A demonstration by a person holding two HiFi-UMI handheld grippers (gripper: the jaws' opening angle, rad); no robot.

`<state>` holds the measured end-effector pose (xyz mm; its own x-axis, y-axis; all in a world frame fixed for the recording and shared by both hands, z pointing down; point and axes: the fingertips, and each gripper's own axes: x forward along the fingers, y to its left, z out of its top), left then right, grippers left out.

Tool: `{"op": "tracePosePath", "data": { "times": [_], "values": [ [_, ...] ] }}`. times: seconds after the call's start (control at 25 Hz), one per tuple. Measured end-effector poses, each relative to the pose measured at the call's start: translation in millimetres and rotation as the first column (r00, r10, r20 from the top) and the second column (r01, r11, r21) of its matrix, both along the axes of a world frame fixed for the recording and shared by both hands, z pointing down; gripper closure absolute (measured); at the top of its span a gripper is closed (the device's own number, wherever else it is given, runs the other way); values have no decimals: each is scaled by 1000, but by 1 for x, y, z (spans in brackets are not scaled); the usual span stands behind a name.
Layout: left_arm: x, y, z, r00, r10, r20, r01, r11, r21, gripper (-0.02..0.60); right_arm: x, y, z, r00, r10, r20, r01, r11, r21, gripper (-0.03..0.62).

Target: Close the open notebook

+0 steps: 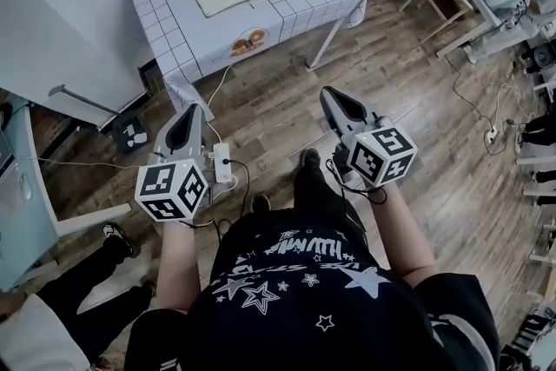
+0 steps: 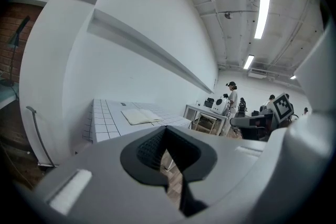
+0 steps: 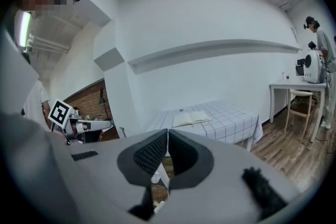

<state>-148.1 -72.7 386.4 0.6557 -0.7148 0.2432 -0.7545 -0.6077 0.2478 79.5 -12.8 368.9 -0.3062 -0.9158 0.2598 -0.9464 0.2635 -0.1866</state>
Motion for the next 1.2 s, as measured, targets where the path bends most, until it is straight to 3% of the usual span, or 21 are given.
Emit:
{"op": "tracePosePath", "data": {
  "times": [0.32, 0.64, 0.96, 1.2],
  "values": [
    [21, -37, 3, 994, -103, 38, 104, 995, -3, 572, 17, -75, 13, 990, -138, 14, 138, 990, 6, 579],
    [71, -95, -2, 974, -216, 72, 218, 976, -14, 572, 66, -168, 0, 967, -252, -24, 253, 967, 25, 579],
    [99, -129, -4, 925, -368, 89, 371, 929, -10, 572, 94, -226, 16, 914, -404, -39, 404, 915, -14, 579],
    [106, -132, 1, 880, -460, 118, 466, 884, -30, 574, 84, -255, 21, 863, -506, -17, 505, 863, -15, 579]
  ]
}}
